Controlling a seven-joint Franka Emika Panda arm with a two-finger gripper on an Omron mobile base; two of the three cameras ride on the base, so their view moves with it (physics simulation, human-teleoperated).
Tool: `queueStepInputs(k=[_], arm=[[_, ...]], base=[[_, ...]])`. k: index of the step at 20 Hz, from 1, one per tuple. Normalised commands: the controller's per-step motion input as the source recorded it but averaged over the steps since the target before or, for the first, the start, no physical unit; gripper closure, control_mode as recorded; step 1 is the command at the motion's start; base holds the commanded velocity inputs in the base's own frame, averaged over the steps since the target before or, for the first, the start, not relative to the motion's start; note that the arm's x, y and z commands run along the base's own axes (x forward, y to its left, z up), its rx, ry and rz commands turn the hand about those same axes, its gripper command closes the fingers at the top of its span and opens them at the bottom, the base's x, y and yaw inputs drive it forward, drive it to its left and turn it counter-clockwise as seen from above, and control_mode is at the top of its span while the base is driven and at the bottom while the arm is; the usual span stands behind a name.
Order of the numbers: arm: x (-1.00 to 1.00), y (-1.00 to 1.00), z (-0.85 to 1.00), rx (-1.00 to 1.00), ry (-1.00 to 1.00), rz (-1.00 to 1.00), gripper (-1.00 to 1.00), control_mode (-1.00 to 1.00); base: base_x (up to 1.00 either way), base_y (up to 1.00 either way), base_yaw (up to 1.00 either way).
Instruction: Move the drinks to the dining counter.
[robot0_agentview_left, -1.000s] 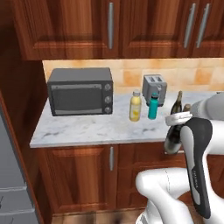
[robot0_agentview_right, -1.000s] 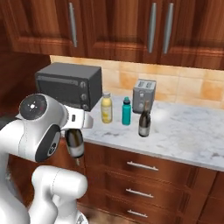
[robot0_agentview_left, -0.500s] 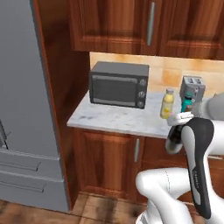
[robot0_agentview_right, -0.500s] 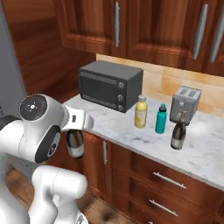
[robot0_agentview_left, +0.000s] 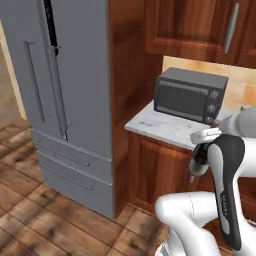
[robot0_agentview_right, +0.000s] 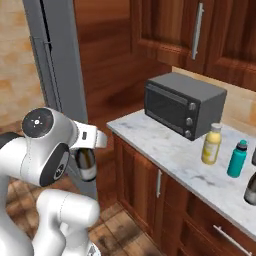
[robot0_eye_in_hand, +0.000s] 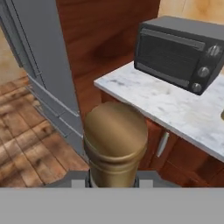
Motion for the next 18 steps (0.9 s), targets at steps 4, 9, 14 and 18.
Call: queueStepInputs(k=[4,9,14,18], arm=[[0.00,0.00,0.00,0.00,0.00,0.00,1.00,1.00],[0.00,0.00,0.00,0.00,0.00,0.00,1.00,1.00],[0.00,0.00,0.00,0.00,0.00,0.00,1.00,1.00],[0.00,0.00,0.00,0.00,0.00,0.00,1.00,1.00]], base=[[-0.33,0.00,0.52],[-0.34,0.00,0.50],[-0.33,0.00,0.49],[-0.33,0.00,0.50]])
